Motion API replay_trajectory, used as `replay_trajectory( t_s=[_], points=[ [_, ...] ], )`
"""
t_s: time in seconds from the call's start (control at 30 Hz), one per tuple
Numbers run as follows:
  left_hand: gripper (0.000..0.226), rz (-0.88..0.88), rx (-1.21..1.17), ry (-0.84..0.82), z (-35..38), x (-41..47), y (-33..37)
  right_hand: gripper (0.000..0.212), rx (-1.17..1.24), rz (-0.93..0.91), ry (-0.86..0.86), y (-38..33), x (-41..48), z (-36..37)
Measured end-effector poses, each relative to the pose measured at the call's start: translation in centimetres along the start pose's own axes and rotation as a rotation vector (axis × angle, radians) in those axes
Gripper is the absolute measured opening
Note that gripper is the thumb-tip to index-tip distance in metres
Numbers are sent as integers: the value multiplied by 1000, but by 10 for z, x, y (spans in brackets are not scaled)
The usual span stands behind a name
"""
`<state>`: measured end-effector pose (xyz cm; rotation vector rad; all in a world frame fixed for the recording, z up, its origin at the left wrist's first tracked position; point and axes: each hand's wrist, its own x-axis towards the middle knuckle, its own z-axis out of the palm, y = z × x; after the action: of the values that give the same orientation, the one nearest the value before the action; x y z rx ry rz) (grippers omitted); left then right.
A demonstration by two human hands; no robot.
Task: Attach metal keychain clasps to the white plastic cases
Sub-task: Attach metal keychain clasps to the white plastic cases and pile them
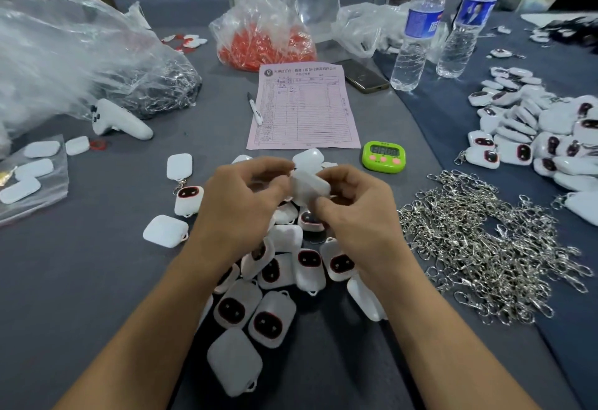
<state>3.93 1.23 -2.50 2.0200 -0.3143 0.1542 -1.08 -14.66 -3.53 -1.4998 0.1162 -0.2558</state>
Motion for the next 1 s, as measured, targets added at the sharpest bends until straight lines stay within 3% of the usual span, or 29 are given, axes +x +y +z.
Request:
replay_trajectory(
  t_s=[0.1,0.2,0.27,0.37,0.43,0.57,0.67,0.8,1.0],
  points=[
    [16,26,-56,-156,9,-7,10,27,-96,-89,10,0,1,-3],
    [9,32,10,-101,13,-12,7,28,-277,-159,61,-3,1,-12],
    [7,-3,61,-35,14,-14,5,26,-578,-203,173,-6,6,-24],
    [10,-59,84,55,20,-16,7,20,-1183,-50,309,-12,12,-48],
    [15,-81,107,98,23,-17,7,22,-1368,125,249,-12,13,-56],
    [24,-26,149,96,26,-22,11,17,-1296,177,124,-8,15,-52],
    [29,37,188,77,27,-25,14,18,-1266,196,161,-12,14,-54],
    [16,121,228,44,33,-28,14,20,-1449,237,148,-17,10,-64],
    [11,66,266,31,36,-29,7,21,-1328,191,61,-16,9,-49]
  ],
)
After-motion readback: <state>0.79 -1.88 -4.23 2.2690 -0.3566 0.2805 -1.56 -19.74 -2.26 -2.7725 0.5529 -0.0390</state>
